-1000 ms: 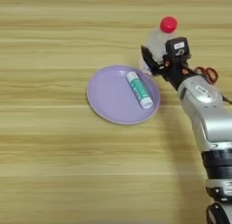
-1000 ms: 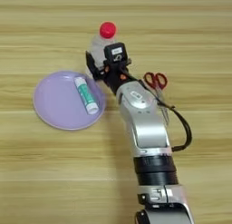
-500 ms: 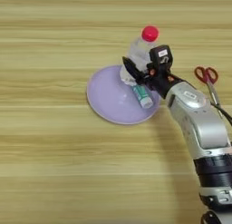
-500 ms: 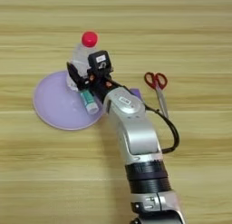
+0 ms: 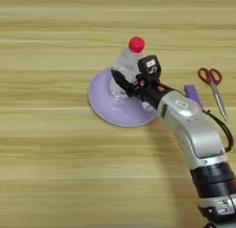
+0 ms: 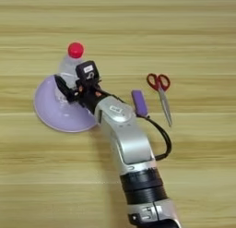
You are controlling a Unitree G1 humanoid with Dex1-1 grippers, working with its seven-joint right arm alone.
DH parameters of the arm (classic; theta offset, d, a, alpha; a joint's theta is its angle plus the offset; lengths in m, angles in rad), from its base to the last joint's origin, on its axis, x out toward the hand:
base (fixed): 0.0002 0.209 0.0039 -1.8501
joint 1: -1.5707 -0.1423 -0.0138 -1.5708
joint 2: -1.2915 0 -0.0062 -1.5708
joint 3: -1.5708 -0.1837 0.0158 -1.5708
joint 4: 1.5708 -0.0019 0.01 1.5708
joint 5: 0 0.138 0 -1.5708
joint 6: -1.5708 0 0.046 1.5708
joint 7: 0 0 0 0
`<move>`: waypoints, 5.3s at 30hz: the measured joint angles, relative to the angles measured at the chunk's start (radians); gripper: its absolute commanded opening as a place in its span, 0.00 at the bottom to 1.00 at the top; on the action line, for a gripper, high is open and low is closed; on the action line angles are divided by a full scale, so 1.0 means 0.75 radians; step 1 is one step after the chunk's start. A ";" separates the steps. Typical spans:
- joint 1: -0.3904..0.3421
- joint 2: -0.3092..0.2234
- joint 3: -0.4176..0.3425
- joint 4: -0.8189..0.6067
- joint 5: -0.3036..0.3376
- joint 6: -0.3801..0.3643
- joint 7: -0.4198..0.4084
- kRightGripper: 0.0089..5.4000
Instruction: Move the objects on the table
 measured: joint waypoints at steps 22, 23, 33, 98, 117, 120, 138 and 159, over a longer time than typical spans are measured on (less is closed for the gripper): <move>0.013 0.010 0.046 0.084 -0.048 -0.008 -0.001 0.58; 0.011 0.011 0.046 0.089 -0.049 -0.010 0.000 0.58; 0.003 0.013 0.046 0.117 -0.054 -0.037 0.001 0.65; 0.256 -0.080 0.014 -0.138 -0.132 -0.006 -0.010 0.99; 0.274 -0.169 -0.029 -0.054 -0.203 -0.010 -0.011 0.99; 0.270 -0.169 -0.029 -0.029 -0.203 -0.011 -0.010 0.99; 0.178 -0.148 -0.025 0.126 -0.216 -0.047 -0.012 0.99; 0.137 -0.142 -0.035 0.194 -0.203 -0.062 -0.002 0.99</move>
